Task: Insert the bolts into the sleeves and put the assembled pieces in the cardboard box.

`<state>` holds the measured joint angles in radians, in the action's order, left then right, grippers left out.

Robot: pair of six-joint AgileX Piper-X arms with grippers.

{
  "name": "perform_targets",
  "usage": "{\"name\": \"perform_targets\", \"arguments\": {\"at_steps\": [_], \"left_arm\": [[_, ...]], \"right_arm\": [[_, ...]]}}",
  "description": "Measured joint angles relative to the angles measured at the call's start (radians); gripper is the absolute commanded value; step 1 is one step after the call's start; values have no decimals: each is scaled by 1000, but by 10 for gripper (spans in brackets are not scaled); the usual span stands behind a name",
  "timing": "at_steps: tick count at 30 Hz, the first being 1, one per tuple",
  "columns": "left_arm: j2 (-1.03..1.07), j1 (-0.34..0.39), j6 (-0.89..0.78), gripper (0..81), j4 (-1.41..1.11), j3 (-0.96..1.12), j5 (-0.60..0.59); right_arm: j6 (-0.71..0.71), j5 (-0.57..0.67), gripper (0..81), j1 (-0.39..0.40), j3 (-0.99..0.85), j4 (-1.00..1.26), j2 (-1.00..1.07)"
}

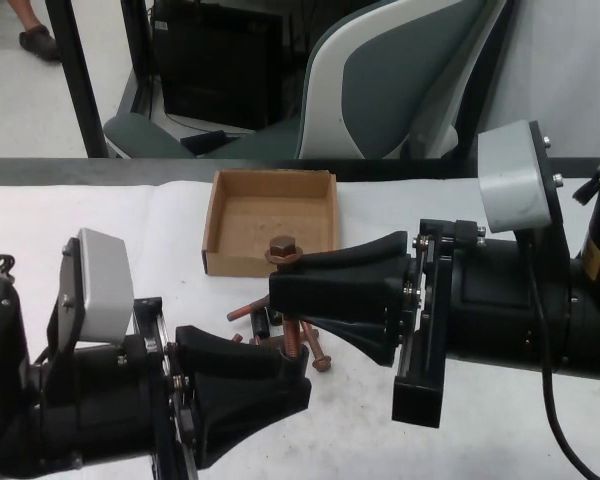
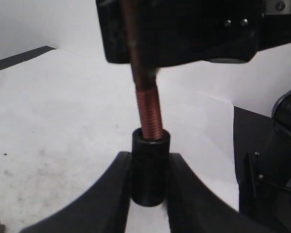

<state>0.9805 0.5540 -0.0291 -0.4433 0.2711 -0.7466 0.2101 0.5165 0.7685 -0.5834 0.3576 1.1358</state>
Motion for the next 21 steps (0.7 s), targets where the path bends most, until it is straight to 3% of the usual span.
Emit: {"name": "perform_targets", "arguments": {"at_steps": [14, 21], "left_arm": [[0, 4, -64, 8, -50, 0, 43], [0, 6, -241, 8, -186, 0, 108]], "right_arm": [[0, -12, 2, -2, 0, 2, 0], [0, -47, 2, -3, 0, 9, 0]]}}
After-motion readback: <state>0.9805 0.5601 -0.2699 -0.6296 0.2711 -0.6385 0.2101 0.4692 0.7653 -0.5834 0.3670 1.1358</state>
